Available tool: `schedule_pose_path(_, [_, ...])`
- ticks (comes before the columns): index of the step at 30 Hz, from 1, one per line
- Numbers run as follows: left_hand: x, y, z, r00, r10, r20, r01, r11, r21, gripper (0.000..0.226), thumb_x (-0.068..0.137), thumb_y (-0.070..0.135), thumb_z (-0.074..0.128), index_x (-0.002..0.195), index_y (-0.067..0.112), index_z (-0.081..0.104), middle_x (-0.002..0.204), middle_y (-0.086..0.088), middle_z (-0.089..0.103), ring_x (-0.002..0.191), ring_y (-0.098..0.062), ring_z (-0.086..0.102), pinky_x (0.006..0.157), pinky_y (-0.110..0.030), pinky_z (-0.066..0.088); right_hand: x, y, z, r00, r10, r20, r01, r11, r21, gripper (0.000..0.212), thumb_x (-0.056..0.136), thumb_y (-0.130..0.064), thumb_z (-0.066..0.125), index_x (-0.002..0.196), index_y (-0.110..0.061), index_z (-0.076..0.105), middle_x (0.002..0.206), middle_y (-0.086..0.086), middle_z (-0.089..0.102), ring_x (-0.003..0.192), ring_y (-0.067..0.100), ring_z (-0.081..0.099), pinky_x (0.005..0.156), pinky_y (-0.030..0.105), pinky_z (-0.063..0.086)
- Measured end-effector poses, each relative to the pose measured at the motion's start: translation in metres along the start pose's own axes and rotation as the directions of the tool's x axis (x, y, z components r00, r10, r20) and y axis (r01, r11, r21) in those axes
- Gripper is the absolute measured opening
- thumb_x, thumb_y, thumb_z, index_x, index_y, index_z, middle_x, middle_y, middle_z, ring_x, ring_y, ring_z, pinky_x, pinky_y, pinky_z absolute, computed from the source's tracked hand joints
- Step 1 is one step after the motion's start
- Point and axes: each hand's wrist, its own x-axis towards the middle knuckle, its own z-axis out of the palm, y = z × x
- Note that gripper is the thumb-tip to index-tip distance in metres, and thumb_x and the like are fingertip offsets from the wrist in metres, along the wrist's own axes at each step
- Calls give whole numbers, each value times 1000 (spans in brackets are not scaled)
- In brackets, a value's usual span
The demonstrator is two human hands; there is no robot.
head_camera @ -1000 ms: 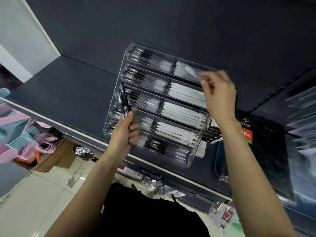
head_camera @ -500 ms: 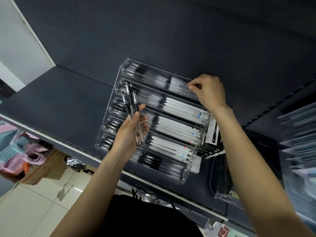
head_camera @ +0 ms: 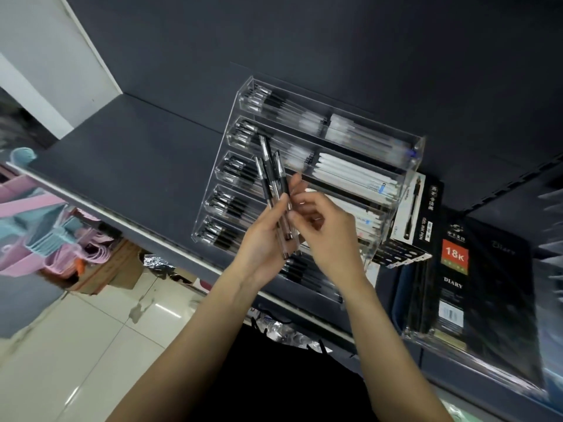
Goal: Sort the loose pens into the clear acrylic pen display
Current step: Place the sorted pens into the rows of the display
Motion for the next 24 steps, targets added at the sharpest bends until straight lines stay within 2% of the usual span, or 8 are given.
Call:
schedule_pose_path(3, [-12, -6, -13, 999, -21, -49, 24, 998, 66, 35, 96, 30, 42, 125, 24, 60, 115, -6, 66, 101, -19, 64, 85, -33, 52, -6, 8, 6, 998, 41, 56, -44, 998, 38, 15, 84, -17, 69, 96, -26, 65, 84, -15, 67, 81, -4, 62, 75, 11, 48])
schedule_pose_path(6, [-23, -9, -36, 973, 70, -219, -26, 979, 200, 32, 101, 26, 38, 128, 26, 56, 115, 3, 68, 103, -11, 65, 91, -30, 53, -15, 19, 4, 998, 65, 10, -65, 998, -13, 13, 84, -17, 68, 93, -26, 65, 81, -16, 66, 78, -4, 60, 71, 9, 45])
schedule_pose_path(8, [-31, -6, -55, 928, 167, -333, -57, 947, 317, 31, 102, 25, 37, 126, 24, 58, 86, 8, 68, 74, -4, 64, 73, -19, 53, -23, 28, -4, 998, 68, -10, -68, 997, -38, 12, 85, -14, 66, 93, -23, 65, 81, -16, 64, 76, -2, 59, 68, 6, 43])
schedule_pose_path(9, [-36, -3, -65, 902, 207, -380, -62, 931, 360, 31, 103, 25, 36, 123, 22, 59, 69, 9, 58, 59, -4, 53, 60, -15, 48, -28, 33, -9, 999, 51, -18, -53, 995, -82, 12, 86, -12, 66, 93, -21, 65, 82, -16, 64, 75, 0, 59, 67, 5, 42])
schedule_pose_path(12, [-49, 4, -91, 850, 234, -471, -63, 934, 351, 26, 103, 28, 38, 111, 17, 60, 56, 10, 29, 47, -5, 24, 40, -14, 26, -44, 55, -23, 997, -58, -51, 35, 927, -372, 14, 84, -9, 67, 93, -20, 67, 86, -9, 66, 71, 4, 58, 66, 10, 44])
schedule_pose_path(15, [-56, 7, -100, 861, 162, -482, -28, 962, 273, 27, 100, 42, 37, 104, 21, 53, 58, 10, 24, 45, -4, 20, 39, -16, 19, -64, 73, -22, 997, -69, -36, 37, 821, -569, 16, 81, -9, 71, 92, -20, 70, 92, -5, 67, 80, 16, 63, 64, 31, 54])
schedule_pose_path(19, [-62, -4, -95, 889, 176, -422, -39, 949, 313, 20, 102, 38, 35, 112, 25, 46, 57, 11, 27, 48, -5, 21, 43, -18, 20, -80, 86, -4, 998, -68, 3, 51, 719, -693, 17, 76, -8, 75, 89, -19, 73, 85, -3, 69, 81, 22, 66, 57, 31, 53])
schedule_pose_path(24, [-67, -16, -88, 901, 188, -392, -27, 924, 382, 20, 104, 31, 33, 108, 22, 50, 61, 8, 33, 52, -6, 29, 52, -19, 28, -75, 96, 13, 996, -81, 45, 89, 696, -713, 17, 74, -7, 77, 86, -20, 75, 81, -3, 70, 78, 22, 66, 49, 32, 54])
